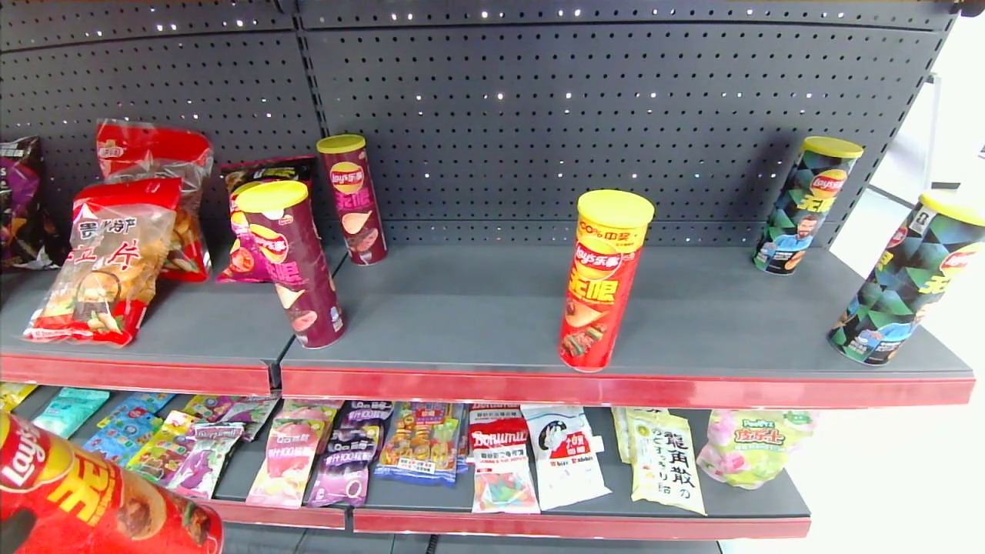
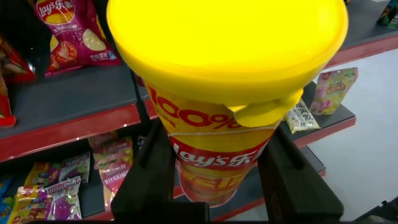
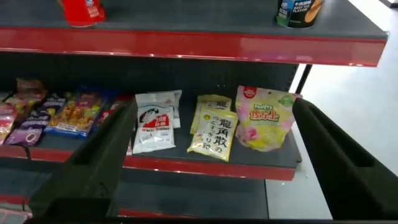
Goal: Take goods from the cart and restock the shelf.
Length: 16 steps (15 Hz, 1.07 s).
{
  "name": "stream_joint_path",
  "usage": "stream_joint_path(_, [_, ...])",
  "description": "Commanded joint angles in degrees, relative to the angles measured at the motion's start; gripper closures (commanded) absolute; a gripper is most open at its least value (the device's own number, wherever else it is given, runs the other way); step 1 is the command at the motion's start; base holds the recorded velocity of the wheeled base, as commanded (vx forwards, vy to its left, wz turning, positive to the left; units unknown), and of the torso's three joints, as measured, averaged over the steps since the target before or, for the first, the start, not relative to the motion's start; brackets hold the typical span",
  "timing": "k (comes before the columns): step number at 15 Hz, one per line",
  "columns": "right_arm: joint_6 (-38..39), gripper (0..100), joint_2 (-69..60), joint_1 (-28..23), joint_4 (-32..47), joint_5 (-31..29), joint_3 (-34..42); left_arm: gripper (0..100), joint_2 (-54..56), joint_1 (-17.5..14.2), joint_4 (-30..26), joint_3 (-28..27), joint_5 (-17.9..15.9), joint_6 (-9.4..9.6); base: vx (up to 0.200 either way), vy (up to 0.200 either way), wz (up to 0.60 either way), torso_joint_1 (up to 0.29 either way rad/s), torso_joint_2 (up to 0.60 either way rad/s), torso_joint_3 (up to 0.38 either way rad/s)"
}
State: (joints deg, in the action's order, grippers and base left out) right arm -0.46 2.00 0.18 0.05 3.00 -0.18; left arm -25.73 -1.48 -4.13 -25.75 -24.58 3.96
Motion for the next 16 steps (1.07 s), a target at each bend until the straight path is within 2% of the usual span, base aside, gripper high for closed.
stream_joint_path(1, [0.2,0,-1.91,-0.01,0.04,0.08,0.18,100,0.07,-0.02,0.0,-0.09,-0.03,-0.01,0.0,0.0,0.0,0.0,0.0,0.0])
stream_joint_path(5, [-0.06,0,-1.91,-0.01,0.04,-0.01,0.18,100,-0.19,-0.02,0.0,-0.09,-0.03,-0.01,0.0,0.0,0.0,0.0,0.0,0.0])
stream_joint_path(11, [0.11,0,-1.91,-0.01,0.04,-0.1,0.18,100,-0.81,-0.02,0.0,-0.36,-0.03,-0.01,0.0,0.0,-0.6,0.006,0.0,0.003])
stream_joint_path(12, [0.11,0,-1.91,-0.01,0.04,-0.1,0.18,100,-1.42,-0.02,0.27,-0.44,-0.12,-0.01,0.0,0.0,0.0,0.0,0.0,0.0])
stream_joint_path(14, [0.29,0,-1.91,-0.01,0.04,-0.1,0.18,100,-4.76,-0.02,2.81,-0.71,0.05,-0.01,0.0,0.0,0.0,0.0,0.0,0.0])
stream_joint_path(16, [0.29,0,-1.91,-0.01,0.04,-0.1,0.18,100,-10.39,-0.02,8.88,-0.8,0.05,-0.01,0.0,0.0,0.0,0.0,0.0,0.0])
